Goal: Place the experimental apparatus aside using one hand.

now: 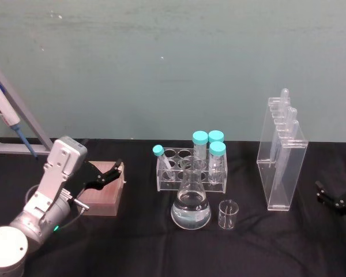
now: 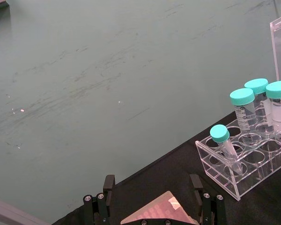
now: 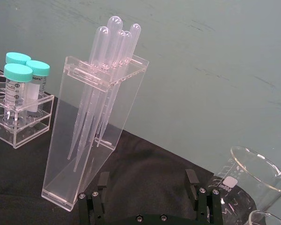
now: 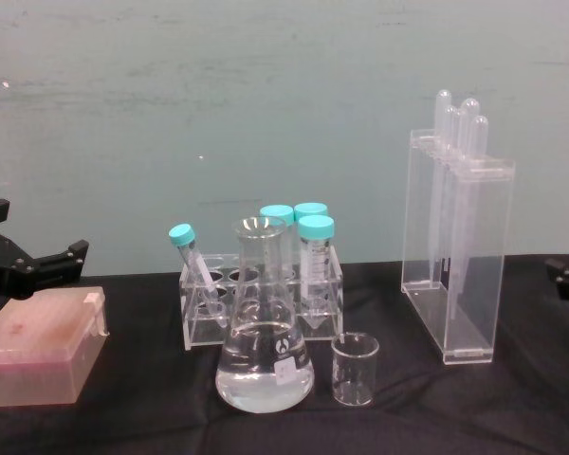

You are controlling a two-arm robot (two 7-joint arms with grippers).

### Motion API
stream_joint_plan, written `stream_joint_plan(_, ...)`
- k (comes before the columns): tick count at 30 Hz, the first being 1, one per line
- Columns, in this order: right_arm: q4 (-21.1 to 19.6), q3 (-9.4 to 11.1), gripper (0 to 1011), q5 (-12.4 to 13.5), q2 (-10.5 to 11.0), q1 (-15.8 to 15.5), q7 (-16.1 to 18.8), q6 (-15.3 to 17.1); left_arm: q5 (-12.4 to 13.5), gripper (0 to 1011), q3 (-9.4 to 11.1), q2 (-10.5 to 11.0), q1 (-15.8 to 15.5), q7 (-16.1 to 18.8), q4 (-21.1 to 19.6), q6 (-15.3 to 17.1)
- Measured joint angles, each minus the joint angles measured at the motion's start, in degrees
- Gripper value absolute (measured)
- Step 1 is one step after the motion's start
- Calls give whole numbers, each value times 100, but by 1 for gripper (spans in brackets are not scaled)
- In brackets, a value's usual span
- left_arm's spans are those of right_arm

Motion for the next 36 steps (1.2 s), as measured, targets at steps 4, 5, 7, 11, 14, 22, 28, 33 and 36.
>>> stream_joint_plan(4,0,0,1010,0,0,0,0,0,0,1000,0,0,0,0,0,0)
stream_joint_plan(5,0,0,1010,0,0,0,0,0,0,1000,0,0,0,0,0,0)
stream_joint_plan(7,0,0,1010,0,0,0,0,0,0,1000,0,0,0,0,0,0)
stream_joint_plan(11,0,0,1010,0,0,0,0,0,0,1000,0,0,0,0,0,0)
stream_joint_plan(14,0,0,1010,0,0,0,0,0,0,1000,0,0,0,0,0,0)
stream_joint_plan(22,0,0,1010,0,0,0,0,0,0,1000,0,0,0,0,0,0)
stream_joint_plan(28,0,0,1010,0,0,0,0,0,0,1000,0,0,0,0,0,0)
stream_joint_plan(33,0,0,1010,0,0,0,0,0,0,1000,0,0,0,0,0,0)
stream_joint_plan(36,0,0,1010,0,0,0,0,0,0,1000,0,0,0,0,0,0)
